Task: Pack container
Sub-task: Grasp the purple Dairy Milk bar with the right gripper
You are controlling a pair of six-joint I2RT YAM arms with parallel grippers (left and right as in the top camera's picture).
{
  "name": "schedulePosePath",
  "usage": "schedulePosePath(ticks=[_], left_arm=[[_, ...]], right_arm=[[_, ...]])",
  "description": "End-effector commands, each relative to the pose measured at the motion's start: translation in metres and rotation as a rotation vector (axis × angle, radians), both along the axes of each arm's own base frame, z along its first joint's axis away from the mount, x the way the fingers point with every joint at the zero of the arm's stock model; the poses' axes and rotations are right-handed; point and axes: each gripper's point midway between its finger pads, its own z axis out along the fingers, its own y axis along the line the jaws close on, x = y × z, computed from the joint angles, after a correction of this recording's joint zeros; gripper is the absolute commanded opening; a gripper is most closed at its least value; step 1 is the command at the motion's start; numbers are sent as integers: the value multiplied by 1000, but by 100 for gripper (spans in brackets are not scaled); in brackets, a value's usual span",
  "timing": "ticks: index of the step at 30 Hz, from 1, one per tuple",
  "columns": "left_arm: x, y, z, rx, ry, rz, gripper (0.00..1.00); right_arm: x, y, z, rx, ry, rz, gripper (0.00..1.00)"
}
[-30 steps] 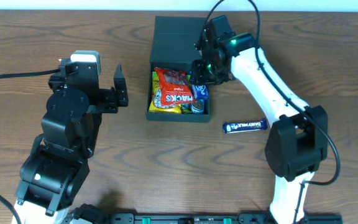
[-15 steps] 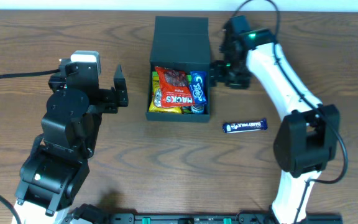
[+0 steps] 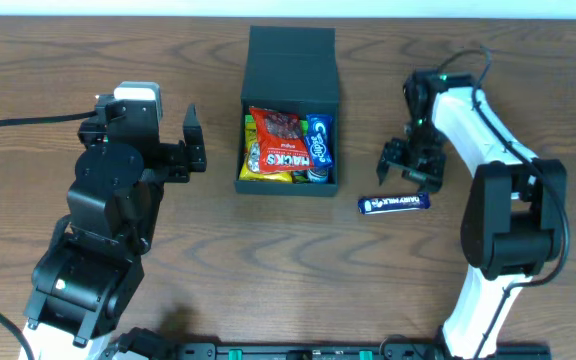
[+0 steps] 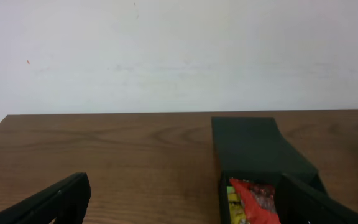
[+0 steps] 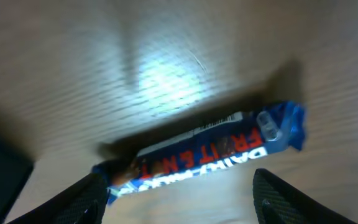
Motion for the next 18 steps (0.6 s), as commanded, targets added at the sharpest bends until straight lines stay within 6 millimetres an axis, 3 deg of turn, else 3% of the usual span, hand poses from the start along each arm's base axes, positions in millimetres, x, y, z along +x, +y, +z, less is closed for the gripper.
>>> schedulePosePath(ticks=[1,8,12,18], left_arm=[[-2,2,9,-9,-21,3,95],[-2,2,9,-9,-21,3,95],[-2,2,10,-13,-22,4,95],[-1,2,10,-13,-24,4,95]], right_arm=[[-11,14,-8,31,37,-119,73],[-21,13,-28,14,53,-194,72],[-8,12,-33,7,-6,-201,68],[11,8,-38,-13,-90,-192,55]])
